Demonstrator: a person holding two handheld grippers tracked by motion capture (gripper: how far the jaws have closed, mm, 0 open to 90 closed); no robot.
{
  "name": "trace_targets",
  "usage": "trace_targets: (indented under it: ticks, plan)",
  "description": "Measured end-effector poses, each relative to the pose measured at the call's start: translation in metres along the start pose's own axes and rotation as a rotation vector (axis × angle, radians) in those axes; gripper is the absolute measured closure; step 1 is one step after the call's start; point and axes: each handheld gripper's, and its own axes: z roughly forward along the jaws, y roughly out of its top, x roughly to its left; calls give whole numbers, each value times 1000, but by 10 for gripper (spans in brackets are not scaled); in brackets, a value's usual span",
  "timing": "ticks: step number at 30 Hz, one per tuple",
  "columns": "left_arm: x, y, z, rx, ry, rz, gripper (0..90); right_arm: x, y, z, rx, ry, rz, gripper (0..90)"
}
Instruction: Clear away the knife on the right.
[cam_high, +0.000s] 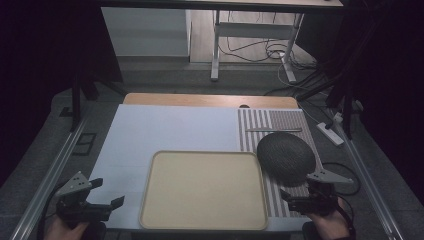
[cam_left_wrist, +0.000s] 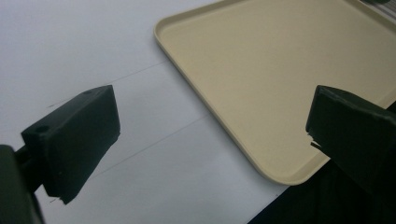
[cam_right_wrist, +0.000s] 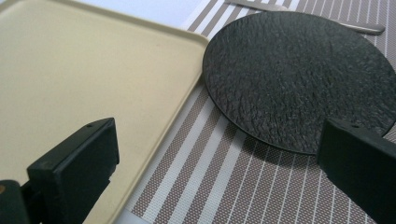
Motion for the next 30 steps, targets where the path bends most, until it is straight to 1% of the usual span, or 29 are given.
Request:
trace_targets:
  ticks: [3, 5, 16, 22, 27, 30]
  plan:
    - [1, 0, 0, 0, -2, -4, 23, 0, 1, 1, 8, 2, -4, 1]
    - [1, 0, 0, 0, -2, -4, 25, 0, 1, 2, 18, 13, -6, 1]
    - [0, 0, 0, 3, -2, 1, 27, 0, 1, 4, 36, 16, -9, 1]
    - [0, 0, 0, 4, -2, -1, 29, 1, 2, 4, 44, 1, -5, 0]
    - [1, -1, 0, 3, -3, -6, 29, -1, 2, 6, 51, 10, 5, 1]
    - [1, -1, -1, 0, -2, -9, 29, 0, 3, 7, 60, 14, -4, 1]
